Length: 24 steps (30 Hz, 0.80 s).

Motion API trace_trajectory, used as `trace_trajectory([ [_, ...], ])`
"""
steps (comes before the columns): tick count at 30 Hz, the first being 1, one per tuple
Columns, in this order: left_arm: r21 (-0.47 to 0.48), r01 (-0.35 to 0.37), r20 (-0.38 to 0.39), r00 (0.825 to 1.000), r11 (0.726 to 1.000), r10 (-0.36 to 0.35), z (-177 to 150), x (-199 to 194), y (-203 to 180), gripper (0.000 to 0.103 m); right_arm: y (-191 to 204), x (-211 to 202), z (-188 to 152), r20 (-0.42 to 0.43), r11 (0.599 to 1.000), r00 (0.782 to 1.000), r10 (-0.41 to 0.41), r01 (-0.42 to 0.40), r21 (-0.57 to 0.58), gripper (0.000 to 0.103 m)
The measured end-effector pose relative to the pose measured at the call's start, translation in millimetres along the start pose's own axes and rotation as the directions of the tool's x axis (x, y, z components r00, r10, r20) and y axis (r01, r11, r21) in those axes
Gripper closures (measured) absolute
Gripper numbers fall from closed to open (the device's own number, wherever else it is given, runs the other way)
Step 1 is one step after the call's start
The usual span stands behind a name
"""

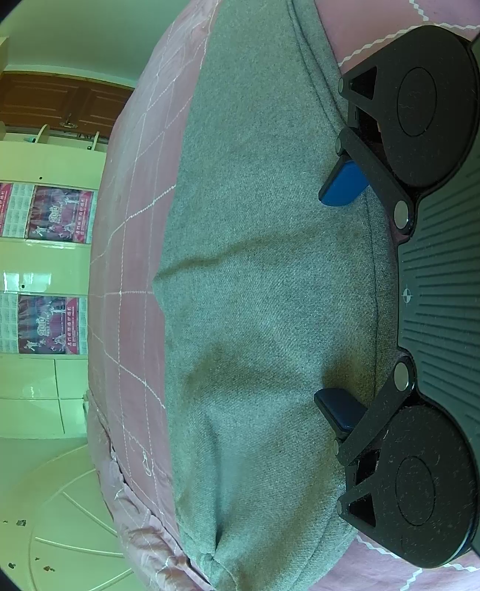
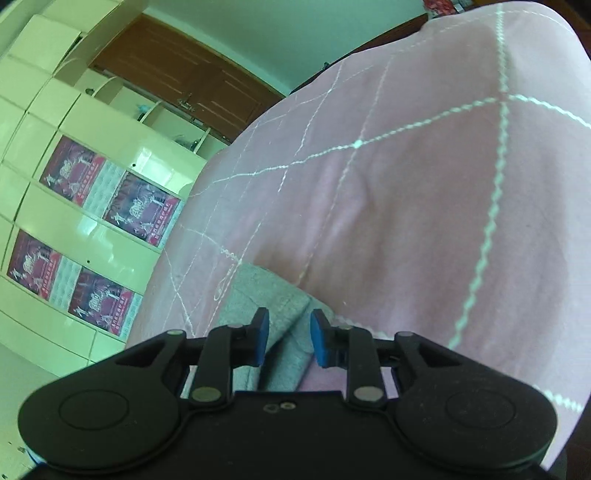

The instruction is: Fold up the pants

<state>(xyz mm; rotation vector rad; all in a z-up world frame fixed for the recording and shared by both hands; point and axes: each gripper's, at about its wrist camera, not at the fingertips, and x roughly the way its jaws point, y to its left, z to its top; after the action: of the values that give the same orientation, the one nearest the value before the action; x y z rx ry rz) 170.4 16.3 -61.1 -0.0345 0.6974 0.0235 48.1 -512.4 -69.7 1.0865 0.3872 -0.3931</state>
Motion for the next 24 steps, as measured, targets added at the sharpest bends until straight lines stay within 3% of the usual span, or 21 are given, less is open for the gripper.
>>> trace_trajectory([
  [2,0.001,-0.003,0.003,1.000,1.000,0.003,-1,0,-1,0.000,-5,6,-4,-0.031,1.000,0.999,-0.012,0.012,0.011,0.085],
  [5,0.001,-0.002,0.002,1.000,1.000,0.002,-1,-1,-2,0.000,-5,25,-3,-0.096,1.000,0.995,-0.014,0.014,-0.007,0.100],
  [9,0.000,0.004,-0.001,1.000,1.000,-0.004,-1,-1,-2,0.000,17,14,1,-0.024,0.990,1.000,0.004,-0.007,-0.142,0.102],
  [13,0.001,-0.002,0.008,1.000,1.000,0.002,-2,-2,-2,0.000,26,24,-15,-0.024,0.936,0.985,-0.170,0.154,-0.316,0.103],
  [14,0.001,0.000,0.009,1.000,1.000,0.000,-2,-3,-2,0.000,30,22,-19,-0.011,0.924,0.984,-0.180,0.165,-0.344,0.102],
  [15,0.001,0.001,0.008,1.000,1.000,-0.001,-3,-3,-2,0.000,37,16,-23,0.015,0.916,0.983,-0.183,0.176,-0.361,0.094],
  [17,-0.002,0.010,0.009,1.000,1.000,-0.010,-3,-4,-1,0.000,47,-1,-33,0.035,0.930,0.995,-0.090,0.096,-0.356,0.090],
  [19,-0.019,0.015,0.027,1.000,1.000,-0.014,-4,-7,1,0.000,52,-3,-43,-0.067,0.954,0.998,0.008,-0.028,-0.299,0.081],
  [21,-0.024,0.015,0.052,0.999,1.000,-0.014,-8,-10,1,0.000,58,5,-60,-0.218,0.968,0.972,0.093,-0.140,-0.210,0.077],
  [24,-0.022,0.001,0.069,0.998,1.000,0.001,-10,-16,-1,0.000,76,14,-98,-0.372,0.961,0.917,0.143,-0.219,-0.171,0.077],
])
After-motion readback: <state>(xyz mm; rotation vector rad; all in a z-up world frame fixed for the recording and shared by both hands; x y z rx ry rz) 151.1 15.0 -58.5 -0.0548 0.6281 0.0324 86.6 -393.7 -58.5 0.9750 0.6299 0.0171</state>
